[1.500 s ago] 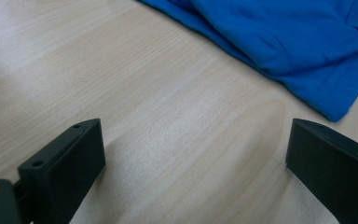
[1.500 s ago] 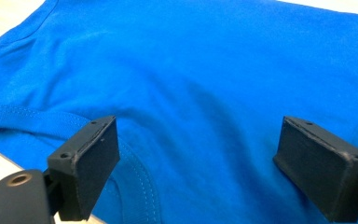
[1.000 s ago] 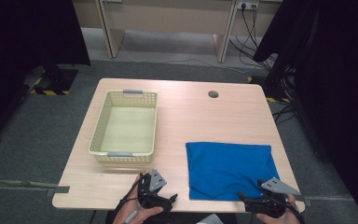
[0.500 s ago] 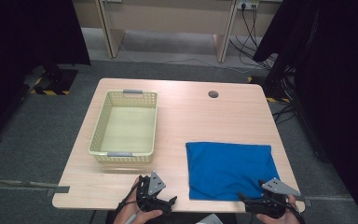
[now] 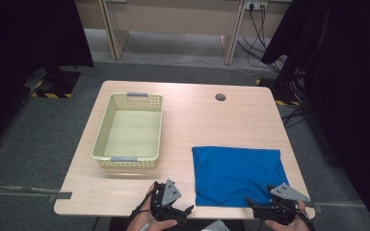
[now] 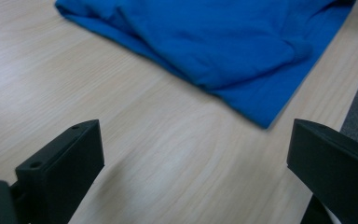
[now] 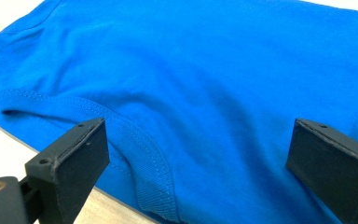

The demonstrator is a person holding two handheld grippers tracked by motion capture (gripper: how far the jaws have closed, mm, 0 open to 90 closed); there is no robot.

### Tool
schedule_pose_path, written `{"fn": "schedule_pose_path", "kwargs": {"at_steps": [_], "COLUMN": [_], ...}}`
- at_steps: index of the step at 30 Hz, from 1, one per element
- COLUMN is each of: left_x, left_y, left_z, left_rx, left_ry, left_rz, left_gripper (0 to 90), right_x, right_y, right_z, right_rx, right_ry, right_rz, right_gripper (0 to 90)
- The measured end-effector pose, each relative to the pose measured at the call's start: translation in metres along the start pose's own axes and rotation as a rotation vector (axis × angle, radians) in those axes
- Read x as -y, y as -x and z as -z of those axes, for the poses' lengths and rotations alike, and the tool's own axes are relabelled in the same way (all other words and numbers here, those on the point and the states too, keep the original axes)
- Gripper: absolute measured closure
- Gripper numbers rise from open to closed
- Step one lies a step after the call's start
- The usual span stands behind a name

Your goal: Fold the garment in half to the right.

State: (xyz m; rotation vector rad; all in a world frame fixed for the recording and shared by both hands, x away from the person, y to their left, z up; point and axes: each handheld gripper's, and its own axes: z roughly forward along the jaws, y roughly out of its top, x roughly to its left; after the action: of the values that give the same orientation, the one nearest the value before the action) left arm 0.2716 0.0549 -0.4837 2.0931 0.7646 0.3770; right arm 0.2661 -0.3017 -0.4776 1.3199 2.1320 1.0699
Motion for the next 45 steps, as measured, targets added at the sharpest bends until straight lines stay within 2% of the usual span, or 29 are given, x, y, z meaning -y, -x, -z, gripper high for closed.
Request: {"fn": "schedule_pose_path", "kwargs": {"at_steps": [6,14,21,26,27,28,30,34,36,40,45], "left_x": [-0.009,-0.015,-0.022,-0.031,-0.033,-0.035,-0.036,-0.038,-0.038,-0.038,-0.038], "left_y": [0.010,0.009,0.011,0.013,0.013,0.012,0.009,0.000,-0.002,0.000,0.001], "left_z": [-0.010,-0.019,-0.033,-0.043,-0.043,-0.044,-0.045,-0.046,-0.046,-0.046,-0.046], "left_rx": [0.025,0.025,0.026,0.070,0.068,0.077,0.090,0.081,0.072,0.067,0.065], "left_ry": [-0.001,-0.011,-0.041,-0.083,-0.090,-0.084,-0.068,-0.055,-0.046,-0.044,-0.043], "left_rz": [-0.028,-0.040,-0.071,-0.051,-0.054,-0.064,-0.070,-0.056,-0.051,-0.052,-0.048], "left_gripper": [3.3,4.3,6.3,11.4,12.3,15.3,29.9,52.9,60.6,70.3,71.3], "right_x": [0.000,-0.002,-0.002,-0.002,-0.002,-0.002,-0.003,-0.003,-0.003,-0.004,-0.006], "right_y": [0.000,-0.001,-0.001,-0.001,-0.001,-0.002,-0.002,-0.003,-0.003,-0.003,-0.004], "right_z": [0.001,0.001,0.001,0.002,0.002,0.002,0.002,0.001,0.001,0.000,-0.001], "right_rx": [0.001,0.002,0.003,0.003,0.003,0.004,0.004,0.000,0.000,-0.002,-0.002], "right_ry": [0.005,0.007,0.006,0.010,0.010,0.010,0.010,0.008,0.007,0.007,0.007], "right_rz": [-0.001,-0.001,-0.002,-0.002,-0.004,-0.004,-0.003,-0.001,0.002,-0.005,0.002], "right_gripper": [6.0,6.3,6.5,6.7,6.7,6.7,6.8,6.9,7.0,7.0,7.2]}}
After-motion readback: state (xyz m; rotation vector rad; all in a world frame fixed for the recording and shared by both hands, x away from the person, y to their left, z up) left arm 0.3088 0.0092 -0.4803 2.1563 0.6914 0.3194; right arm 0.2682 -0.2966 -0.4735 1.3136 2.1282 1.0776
